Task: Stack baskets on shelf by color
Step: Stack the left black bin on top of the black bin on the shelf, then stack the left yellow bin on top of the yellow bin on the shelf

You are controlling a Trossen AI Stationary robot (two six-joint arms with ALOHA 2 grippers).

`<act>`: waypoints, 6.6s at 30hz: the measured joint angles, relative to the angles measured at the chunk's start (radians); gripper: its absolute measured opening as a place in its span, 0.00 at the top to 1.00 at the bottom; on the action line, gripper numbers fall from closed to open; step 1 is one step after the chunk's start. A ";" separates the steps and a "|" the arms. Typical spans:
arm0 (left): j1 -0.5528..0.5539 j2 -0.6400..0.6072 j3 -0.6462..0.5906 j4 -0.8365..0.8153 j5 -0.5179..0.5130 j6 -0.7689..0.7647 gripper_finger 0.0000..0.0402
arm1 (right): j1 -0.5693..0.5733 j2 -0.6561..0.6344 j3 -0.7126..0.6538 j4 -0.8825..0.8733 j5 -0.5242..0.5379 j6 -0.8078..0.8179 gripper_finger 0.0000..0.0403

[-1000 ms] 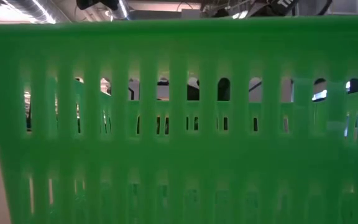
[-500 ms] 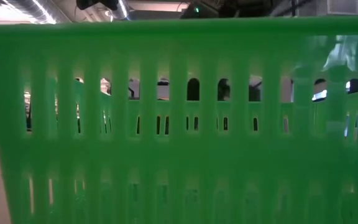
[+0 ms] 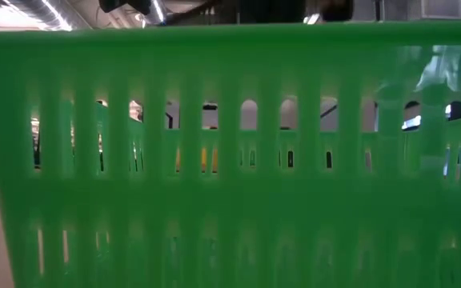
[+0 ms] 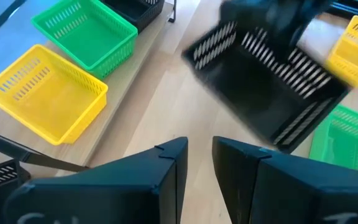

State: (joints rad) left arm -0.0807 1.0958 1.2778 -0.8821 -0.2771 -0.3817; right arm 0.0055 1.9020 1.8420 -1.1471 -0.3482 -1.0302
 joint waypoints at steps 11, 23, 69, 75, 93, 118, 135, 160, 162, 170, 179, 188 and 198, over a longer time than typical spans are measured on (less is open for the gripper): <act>0.000 0.000 0.000 0.000 0.000 0.001 0.83 | -0.005 -0.003 0.204 -0.388 0.122 0.029 1.00; 0.000 0.000 0.000 0.001 -0.096 0.002 0.83 | -0.079 -0.116 0.080 -0.423 0.224 0.132 1.00; 0.113 0.000 0.000 0.031 -0.204 -0.008 0.83 | -0.703 -0.244 -0.408 0.007 0.199 -0.671 1.00; 0.113 0.000 0.000 0.031 -0.204 -0.008 0.83 | -0.708 -0.239 -0.408 0.021 0.196 -0.592 0.99; 0.113 0.000 0.000 0.031 -0.204 -0.008 0.83 | -0.704 -0.238 -0.408 0.052 0.111 -0.381 0.93; 0.113 0.000 0.000 0.031 -0.204 -0.011 0.83 | -0.702 -0.238 -0.408 0.089 0.066 -0.185 0.87; 0.113 0.000 0.000 0.031 -0.204 -0.012 0.83 | -0.698 -0.242 -0.408 0.054 0.238 -0.392 0.85; 0.113 0.000 0.000 0.031 -0.204 -0.038 0.83 | -0.687 -0.243 -0.244 0.017 0.311 -0.389 0.85; 0.113 0.000 0.000 0.031 -0.204 -0.038 0.83 | -0.688 -0.243 -0.243 -0.008 0.311 -0.390 0.85; 0.113 0.000 0.000 0.031 -0.204 -0.038 0.83 | -0.674 -0.243 -0.242 0.047 0.099 -0.328 0.85; 0.113 0.000 0.000 0.030 -0.225 -0.075 0.83 | -0.571 -0.374 -0.242 -0.016 0.013 -0.194 0.88; 0.113 0.000 0.000 -0.137 -0.231 -0.183 0.83 | -0.356 -0.600 -0.242 -0.033 0.013 0.104 0.92; 0.097 -0.007 -0.001 -0.376 -0.172 -0.482 0.83 | -0.128 -0.718 -0.242 -0.034 0.141 0.424 0.99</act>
State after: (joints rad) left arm 0.0166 1.0889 1.2764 -1.2584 -0.4491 -0.8641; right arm -0.1222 1.1838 1.6001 -1.1814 -0.2071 -0.6058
